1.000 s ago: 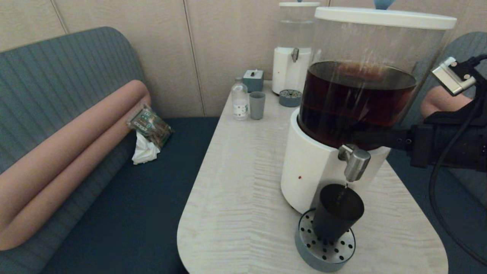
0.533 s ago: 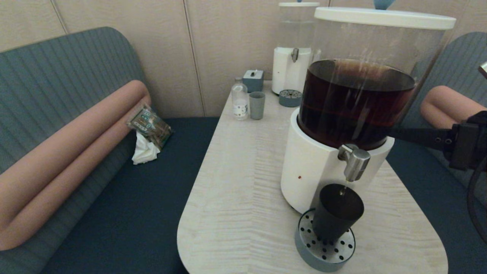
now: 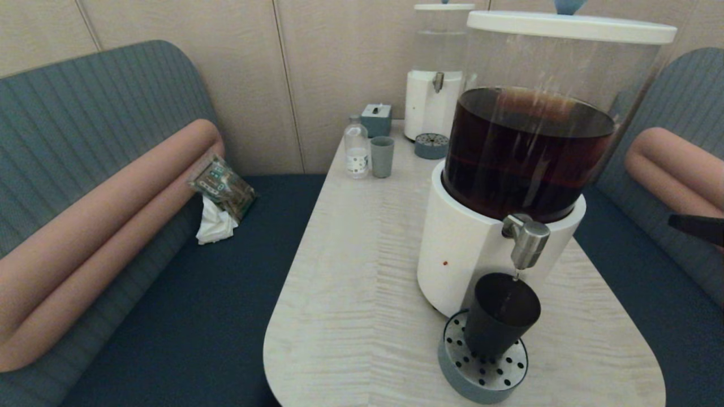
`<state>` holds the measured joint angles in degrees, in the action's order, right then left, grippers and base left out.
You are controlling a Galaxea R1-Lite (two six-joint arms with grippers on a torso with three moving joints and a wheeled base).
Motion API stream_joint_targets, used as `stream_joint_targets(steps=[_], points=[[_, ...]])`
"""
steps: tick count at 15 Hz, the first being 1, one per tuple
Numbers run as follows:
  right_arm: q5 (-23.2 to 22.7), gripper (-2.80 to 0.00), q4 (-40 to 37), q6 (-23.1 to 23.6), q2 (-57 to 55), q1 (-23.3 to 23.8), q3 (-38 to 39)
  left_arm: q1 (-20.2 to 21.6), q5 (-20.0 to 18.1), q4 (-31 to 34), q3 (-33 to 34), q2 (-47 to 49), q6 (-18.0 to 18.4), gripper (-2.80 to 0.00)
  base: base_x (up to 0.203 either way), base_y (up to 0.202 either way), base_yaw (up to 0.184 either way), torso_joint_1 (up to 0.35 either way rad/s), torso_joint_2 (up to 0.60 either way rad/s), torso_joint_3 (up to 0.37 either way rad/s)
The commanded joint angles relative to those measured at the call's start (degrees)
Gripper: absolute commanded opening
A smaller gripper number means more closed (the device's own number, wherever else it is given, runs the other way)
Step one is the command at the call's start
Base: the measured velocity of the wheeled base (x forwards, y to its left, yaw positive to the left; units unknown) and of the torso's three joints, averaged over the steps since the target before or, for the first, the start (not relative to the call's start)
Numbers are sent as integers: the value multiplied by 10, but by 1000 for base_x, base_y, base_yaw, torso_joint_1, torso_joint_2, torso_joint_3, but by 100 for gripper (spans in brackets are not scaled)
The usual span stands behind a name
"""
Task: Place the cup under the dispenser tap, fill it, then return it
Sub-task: Turn off the faucet
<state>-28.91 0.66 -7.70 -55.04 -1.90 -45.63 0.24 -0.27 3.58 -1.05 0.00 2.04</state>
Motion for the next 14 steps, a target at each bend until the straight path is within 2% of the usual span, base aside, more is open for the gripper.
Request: stream_joint_targets(steps=[1,7,10,14], points=[[8,-280,-16,-1,72,5,13,0,0,0,0,1,0,-280,0,0,0,0,0,0],[61,-280,-33,0,177,12,54,0,-1,0,0,1,1,-280,0,0,0,0,0,0],[67,-280,-39,-1,250,14,74,0,0,0,0,1,1,-280,0,0,0,0,0,0],[68,-280,-107,-2,357,14,73,0,0,0,0,1,1,-280,0,0,0,0,0,0]])
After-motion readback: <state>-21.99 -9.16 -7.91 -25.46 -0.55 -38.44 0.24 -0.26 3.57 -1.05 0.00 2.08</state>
